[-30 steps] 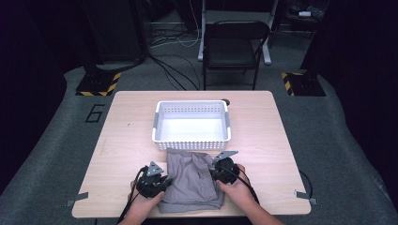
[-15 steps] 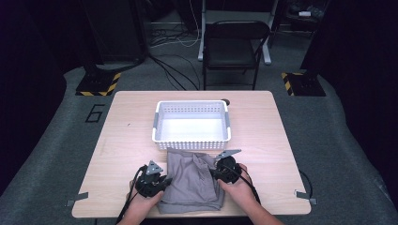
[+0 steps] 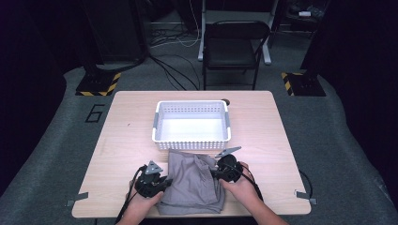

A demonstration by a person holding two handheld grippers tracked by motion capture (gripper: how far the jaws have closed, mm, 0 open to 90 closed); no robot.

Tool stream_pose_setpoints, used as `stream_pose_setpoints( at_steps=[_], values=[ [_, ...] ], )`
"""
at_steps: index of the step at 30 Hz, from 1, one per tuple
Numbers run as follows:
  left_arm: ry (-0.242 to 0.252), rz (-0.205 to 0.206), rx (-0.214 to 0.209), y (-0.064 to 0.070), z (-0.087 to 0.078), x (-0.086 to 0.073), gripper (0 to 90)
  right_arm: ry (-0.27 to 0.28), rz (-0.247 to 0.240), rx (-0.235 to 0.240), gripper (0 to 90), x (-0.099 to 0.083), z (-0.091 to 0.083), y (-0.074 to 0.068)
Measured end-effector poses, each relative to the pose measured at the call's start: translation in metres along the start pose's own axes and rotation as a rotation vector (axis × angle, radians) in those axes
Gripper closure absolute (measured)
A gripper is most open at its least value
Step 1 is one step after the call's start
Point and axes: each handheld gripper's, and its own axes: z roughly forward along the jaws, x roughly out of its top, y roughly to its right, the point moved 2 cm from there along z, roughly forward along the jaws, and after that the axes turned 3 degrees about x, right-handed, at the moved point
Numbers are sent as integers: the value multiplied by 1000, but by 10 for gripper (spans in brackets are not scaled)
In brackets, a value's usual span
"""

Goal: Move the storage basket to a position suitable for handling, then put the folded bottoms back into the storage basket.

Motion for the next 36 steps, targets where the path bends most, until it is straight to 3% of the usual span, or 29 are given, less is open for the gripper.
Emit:
stream_pose_setpoints(
  at_steps=[5, 6, 14, 21, 30, 36],
  values=[
    [-17, 26, 1, 1, -3, 2, 768, -27, -14, 9, 778, 0, -1, -1],
    [-10, 9, -9, 2, -4, 3, 768, -29, -18, 9, 778, 0, -1, -2],
    [2, 19, -24, 5, -15, 12, 768, -25, -23, 28, 778, 8, -15, -5],
    [6, 21, -34, 7, -21, 20, 769, -21, -58, 34, 778, 15, -27, -6],
    [12, 4, -58, 9, -33, 29, 769, -30, -27, 54, 778, 20, -37, -6],
    [25, 4, -65, 11, -41, 35, 769, 3, -1, 64, 778, 24, -49, -7]
  ],
)
